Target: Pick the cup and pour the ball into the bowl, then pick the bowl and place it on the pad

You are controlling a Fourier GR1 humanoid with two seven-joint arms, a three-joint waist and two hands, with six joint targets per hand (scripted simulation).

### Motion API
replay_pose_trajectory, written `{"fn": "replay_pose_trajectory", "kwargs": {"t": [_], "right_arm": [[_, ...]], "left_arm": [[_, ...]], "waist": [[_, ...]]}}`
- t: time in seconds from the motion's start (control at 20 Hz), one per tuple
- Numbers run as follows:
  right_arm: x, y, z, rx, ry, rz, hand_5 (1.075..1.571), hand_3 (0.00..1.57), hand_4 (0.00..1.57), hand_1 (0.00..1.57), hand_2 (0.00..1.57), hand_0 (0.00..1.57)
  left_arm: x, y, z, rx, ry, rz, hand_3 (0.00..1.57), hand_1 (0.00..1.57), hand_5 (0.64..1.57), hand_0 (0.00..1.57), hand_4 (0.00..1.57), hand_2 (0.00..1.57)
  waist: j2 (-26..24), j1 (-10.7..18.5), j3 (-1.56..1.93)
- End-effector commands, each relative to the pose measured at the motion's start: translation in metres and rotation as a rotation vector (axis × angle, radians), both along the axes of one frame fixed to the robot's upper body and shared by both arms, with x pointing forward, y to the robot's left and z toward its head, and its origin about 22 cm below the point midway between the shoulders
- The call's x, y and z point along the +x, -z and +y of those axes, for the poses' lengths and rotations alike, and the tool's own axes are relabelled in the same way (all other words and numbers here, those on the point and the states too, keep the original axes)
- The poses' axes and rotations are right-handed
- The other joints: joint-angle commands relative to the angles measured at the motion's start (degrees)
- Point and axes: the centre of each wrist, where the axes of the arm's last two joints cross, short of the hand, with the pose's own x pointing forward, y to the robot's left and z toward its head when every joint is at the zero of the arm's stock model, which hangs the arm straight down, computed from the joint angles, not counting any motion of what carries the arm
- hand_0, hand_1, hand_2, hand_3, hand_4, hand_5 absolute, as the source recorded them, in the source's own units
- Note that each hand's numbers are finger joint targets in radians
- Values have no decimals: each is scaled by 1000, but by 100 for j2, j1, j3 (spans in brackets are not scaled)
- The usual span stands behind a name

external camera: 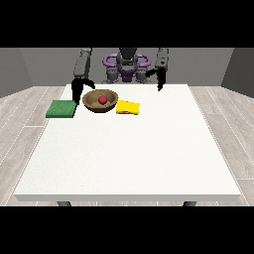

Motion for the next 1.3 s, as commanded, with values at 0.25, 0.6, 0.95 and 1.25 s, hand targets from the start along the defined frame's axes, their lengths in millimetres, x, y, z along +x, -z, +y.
{"fn": "replay_pose_trajectory", "kwargs": {"t": [0.25, 0.6, 0.95, 1.25], "right_arm": [[-21, 55, -13, 10, 59, 39, 1571, 0, 338, 0, 0, 0], [-9, 60, 0, 17, 20, 18, 1571, 0, 360, 0, 0, 0], [-7, 71, 26, 147, 72, 80, 1541, 0, 580, 0, 0, 0], [-28, 77, -15, 141, 236, 172, 1478, 1457, 965, 1571, 1571, 1571]], "left_arm": [[-16, -16, 1, 0, 60, -27, 0, 0, 1434, 0, 952, 0], [-5, -26, 7, 17, 25, -65, 0, 0, 1424, 0, 961, 0], [-7, -47, 0, 4, 58, -47, 0, 0, 1424, 0, 948, 0], [-8, -53, 8, 10, 69, -145, 0, 0, 1408, 0, 956, 0]], "waist": [[77, 203, 5], [273, 84, 4], [227, 295, 7], [641, 419, 4]]}}
